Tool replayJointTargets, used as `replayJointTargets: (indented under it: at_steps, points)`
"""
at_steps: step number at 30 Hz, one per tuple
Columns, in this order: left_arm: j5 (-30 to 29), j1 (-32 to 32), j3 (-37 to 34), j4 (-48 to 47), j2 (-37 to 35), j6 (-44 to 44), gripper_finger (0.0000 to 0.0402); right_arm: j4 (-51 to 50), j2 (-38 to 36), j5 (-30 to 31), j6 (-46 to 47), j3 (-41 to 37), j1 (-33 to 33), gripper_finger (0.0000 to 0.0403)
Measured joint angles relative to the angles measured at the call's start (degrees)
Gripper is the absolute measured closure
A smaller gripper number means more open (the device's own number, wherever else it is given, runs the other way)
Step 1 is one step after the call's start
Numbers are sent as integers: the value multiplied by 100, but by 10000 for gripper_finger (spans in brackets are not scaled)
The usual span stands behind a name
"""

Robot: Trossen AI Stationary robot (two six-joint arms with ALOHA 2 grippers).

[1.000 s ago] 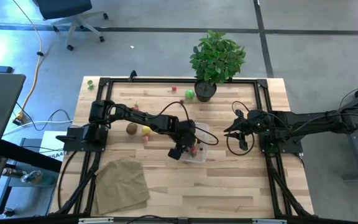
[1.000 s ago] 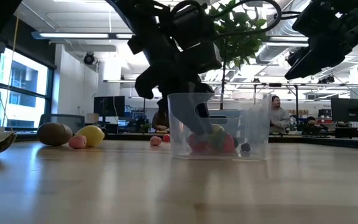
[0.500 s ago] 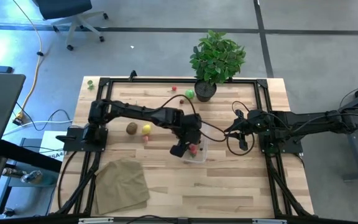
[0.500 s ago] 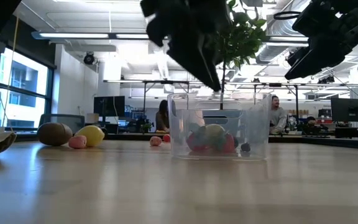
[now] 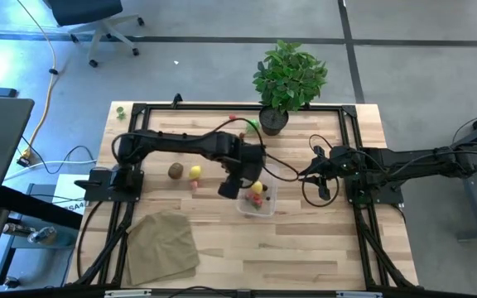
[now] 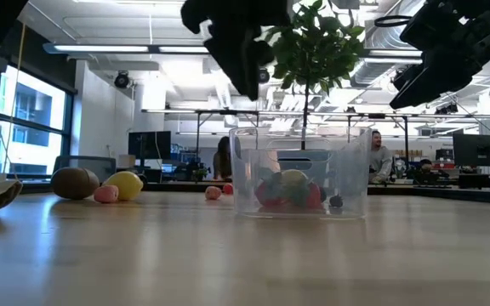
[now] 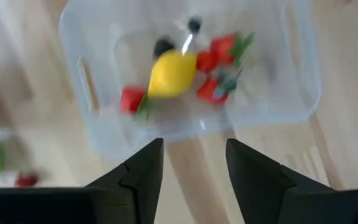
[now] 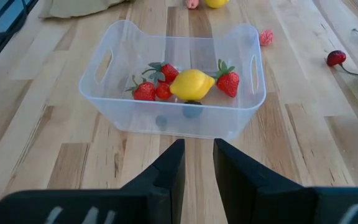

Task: Pick and placing Produce into tupperware
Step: Put the pink peach into the transparent container

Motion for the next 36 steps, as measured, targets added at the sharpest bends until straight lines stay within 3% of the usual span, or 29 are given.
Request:
replayJointTargets:
  at_steps: [13,21,27,36]
  points:
    - [-127,1310,-17,-560,-406,-333,239,-45,-2,1,-1,0,-1,329]
    - [-50,1703,-198,-84,-433,-10,239,-45,0,1,0,0,0,329]
    - [489,1872,-1591,1197,-949,96,239,-45,-2,2,1,0,-2,329]
    - [724,2378,-4093,3250,-1985,80,239,-56,-2,2,0,2,-2,329]
